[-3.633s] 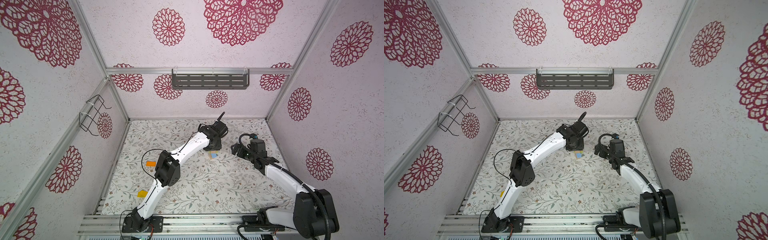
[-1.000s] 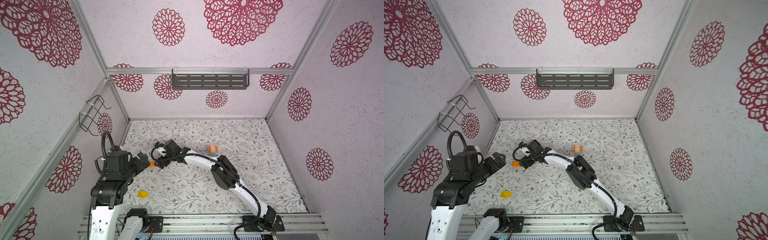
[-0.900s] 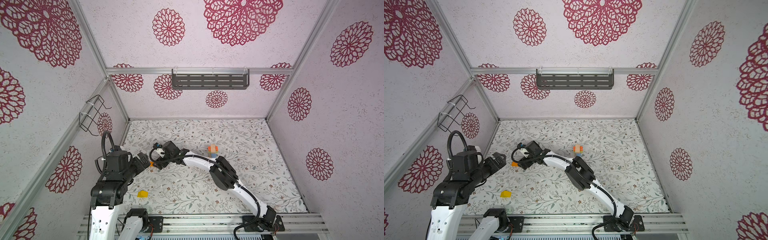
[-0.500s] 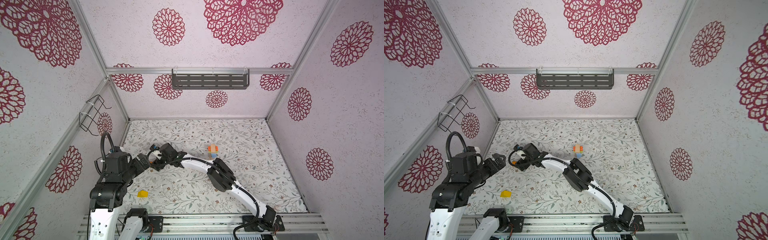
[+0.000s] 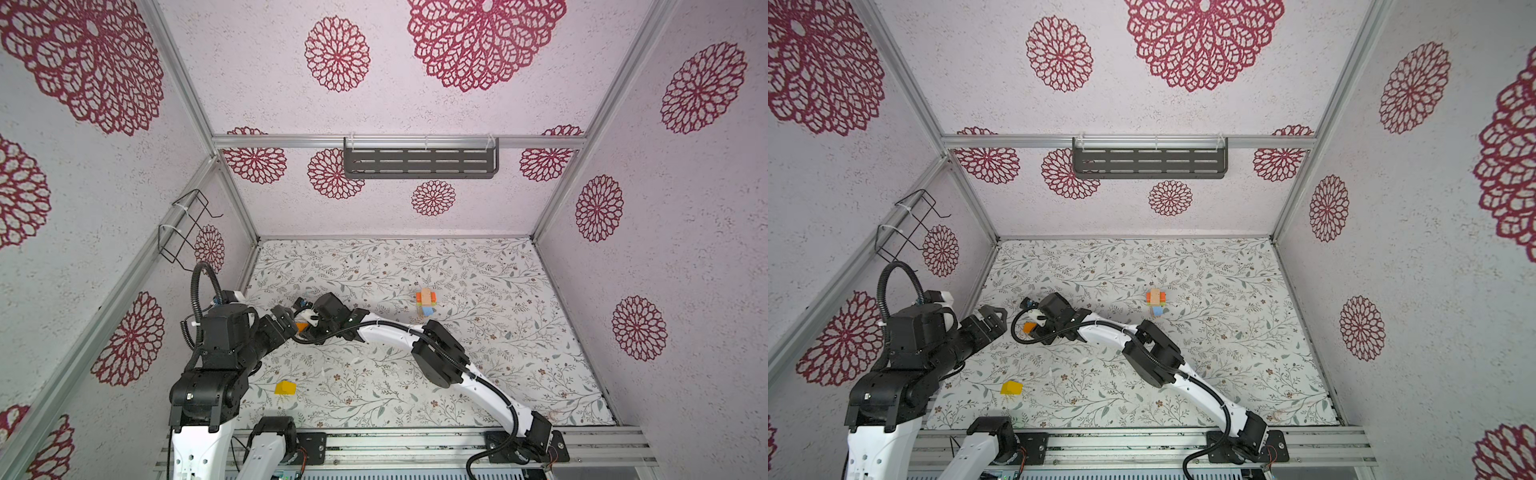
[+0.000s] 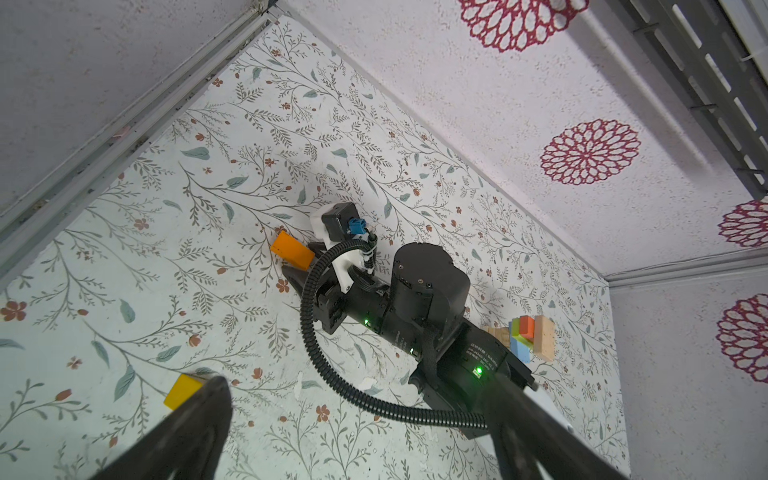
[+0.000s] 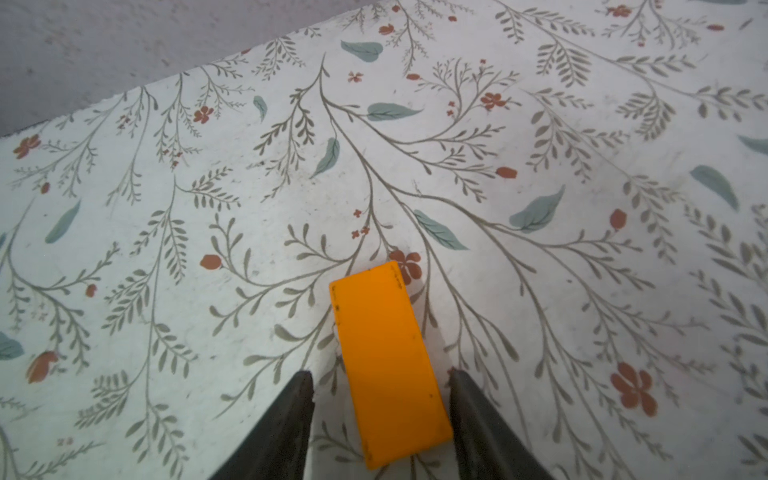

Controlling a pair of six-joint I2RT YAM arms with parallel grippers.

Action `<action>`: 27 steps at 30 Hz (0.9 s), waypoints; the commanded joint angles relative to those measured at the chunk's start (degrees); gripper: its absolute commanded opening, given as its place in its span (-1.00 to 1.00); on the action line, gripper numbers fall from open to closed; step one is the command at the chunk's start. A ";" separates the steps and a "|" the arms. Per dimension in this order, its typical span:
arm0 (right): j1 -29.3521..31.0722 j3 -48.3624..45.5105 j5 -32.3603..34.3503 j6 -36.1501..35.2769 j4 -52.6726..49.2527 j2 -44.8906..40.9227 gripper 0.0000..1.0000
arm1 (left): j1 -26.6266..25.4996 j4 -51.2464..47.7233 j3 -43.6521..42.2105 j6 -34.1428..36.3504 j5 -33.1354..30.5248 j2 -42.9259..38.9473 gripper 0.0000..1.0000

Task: Build the wood block tower
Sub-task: 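Lower the right gripper onto the orange block and close on it, then lift the orange block and carry it over the red-topped stack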

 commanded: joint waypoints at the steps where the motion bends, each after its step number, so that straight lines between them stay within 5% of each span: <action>1: 0.87 1.38 0.37 -1.80 -2.53 0.86 -0.08 | 0.43 -0.68 1.02 1.21 0.61 0.71 0.95; 13: 1.13 0.87 1.08 -1.47 -5.07 -1.51 -0.66 | 0.47 -1.97 2.53 1.13 1.31 1.03 0.95; 27: 1.13 -4.84 6.72 2.89 -10.83 -13.58 -0.91 | 0.38 -2.98 5.01 2.60 3.56 1.34 0.95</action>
